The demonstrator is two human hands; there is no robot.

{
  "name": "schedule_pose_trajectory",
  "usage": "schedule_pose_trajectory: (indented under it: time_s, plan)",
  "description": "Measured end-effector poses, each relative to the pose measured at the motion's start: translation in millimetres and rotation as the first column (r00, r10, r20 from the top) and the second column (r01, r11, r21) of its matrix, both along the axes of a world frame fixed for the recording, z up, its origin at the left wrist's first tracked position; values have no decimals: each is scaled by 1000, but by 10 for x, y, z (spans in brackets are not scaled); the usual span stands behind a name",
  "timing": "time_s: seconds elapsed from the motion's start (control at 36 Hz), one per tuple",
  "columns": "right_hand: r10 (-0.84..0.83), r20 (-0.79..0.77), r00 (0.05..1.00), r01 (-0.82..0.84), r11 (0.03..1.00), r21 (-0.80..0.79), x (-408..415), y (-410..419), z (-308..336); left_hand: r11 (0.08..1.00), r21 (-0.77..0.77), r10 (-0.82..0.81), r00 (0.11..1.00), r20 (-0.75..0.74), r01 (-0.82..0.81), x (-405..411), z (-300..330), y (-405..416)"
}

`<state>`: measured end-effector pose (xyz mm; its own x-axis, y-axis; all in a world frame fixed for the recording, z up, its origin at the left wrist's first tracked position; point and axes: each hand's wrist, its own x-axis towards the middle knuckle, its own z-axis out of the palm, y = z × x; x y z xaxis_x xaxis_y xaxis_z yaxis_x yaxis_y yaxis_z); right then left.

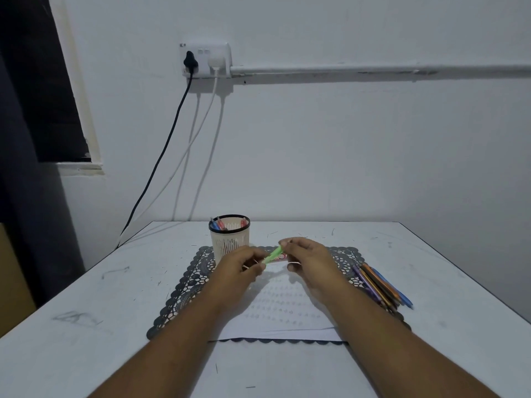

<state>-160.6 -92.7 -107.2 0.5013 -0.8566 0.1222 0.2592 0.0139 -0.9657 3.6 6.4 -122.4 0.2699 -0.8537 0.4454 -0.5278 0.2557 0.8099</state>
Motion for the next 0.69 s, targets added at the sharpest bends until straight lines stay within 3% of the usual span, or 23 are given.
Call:
schedule_pose_trajectory:
  time_s: [0.14, 0.22, 0.47, 0.69]
  plan:
    - [-113, 148, 982, 97, 989, 109, 25, -18, 37, 996, 81, 26, 997, -71, -20, -24, -43, 17]
    - [-64, 253, 965, 23, 986, 164, 55, 32, 66, 992, 122, -1, 993, -120, 15, -75, -54, 33]
    - [26, 503, 864, -200, 934, 295, 122, 125, 144, 990, 141, -7, 1000, -8, 8, -178, -5, 66]
    - [59, 554, 830, -240, 935, 260, 79, 116, 158, 986, 166, -12, 1000, 27, 7, -167, 18, 85]
